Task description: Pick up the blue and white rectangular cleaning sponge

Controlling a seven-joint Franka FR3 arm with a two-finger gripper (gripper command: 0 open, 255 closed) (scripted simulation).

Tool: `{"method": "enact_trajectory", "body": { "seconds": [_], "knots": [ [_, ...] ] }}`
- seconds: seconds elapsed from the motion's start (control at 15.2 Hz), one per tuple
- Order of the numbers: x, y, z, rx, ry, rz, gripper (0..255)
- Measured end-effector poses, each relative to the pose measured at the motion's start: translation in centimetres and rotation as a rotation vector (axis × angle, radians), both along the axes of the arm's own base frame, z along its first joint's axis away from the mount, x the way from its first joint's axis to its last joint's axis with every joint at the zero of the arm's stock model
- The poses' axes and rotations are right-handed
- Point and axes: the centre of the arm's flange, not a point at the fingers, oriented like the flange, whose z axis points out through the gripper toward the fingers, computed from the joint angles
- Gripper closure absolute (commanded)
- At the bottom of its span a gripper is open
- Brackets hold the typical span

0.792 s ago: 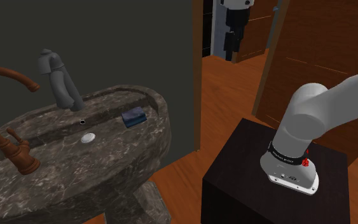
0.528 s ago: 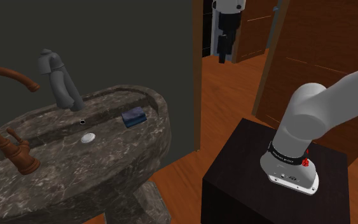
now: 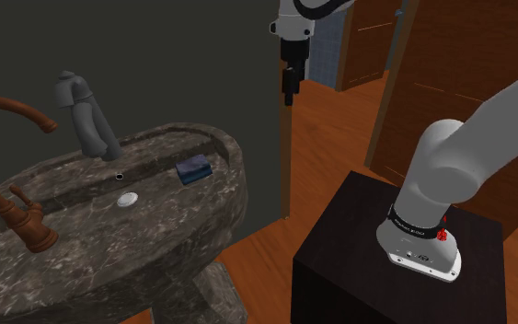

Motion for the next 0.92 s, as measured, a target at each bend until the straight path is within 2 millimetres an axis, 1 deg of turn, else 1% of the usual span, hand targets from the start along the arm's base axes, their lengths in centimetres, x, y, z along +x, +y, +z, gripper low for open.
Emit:
{"method": "enact_trajectory", "body": {
  "seconds": [0.13, 0.26, 0.33, 0.46, 0.59, 0.66, 0.73, 0.92],
  "knots": [
    [1.9, 1.2, -0.8, 0.012, -0.003, 0.046, 0],
    [3.9, 3.0, -1.8, 0.024, -0.007, 0.092, 0],
    [5.0, 3.6, -2.3, 0.03, -0.008, 0.115, 0],
    [6.4, 5.1, -3.6, 0.042, -0.011, 0.161, 0],
    [8.2, 6.6, -4.4, 0.053, -0.014, 0.206, 0],
    [9.1, 7.7, -4.5, 0.06, -0.016, 0.229, 0],
    [9.7, 8.3, -5.0, 0.066, -0.017, 0.252, 0],
    [12.1, 11.1, -6.3, 0.083, -0.022, 0.321, 0]
  ]
}}
